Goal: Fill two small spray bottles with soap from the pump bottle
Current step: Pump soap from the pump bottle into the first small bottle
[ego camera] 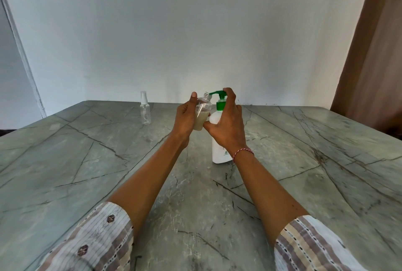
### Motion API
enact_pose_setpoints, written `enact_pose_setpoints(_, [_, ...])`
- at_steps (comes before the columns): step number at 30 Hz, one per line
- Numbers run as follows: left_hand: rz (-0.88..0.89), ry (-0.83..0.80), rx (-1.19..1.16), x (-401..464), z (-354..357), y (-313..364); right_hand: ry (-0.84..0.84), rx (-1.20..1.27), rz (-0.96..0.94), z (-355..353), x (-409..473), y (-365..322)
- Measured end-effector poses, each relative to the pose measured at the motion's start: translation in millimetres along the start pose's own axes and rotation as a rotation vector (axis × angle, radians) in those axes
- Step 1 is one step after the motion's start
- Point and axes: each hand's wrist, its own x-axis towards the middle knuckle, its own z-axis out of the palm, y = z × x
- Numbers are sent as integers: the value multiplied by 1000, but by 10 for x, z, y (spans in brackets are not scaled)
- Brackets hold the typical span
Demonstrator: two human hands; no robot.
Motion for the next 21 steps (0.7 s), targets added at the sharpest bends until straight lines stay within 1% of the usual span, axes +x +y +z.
enact_pose_setpoints(14, [25, -14, -18, -17, 1, 18, -14, -3, -1, 7, 22, 17])
enact_pose_setpoints(21, [12, -24, -16, -22, -6, 12, 5, 13, -4, -5, 8, 21])
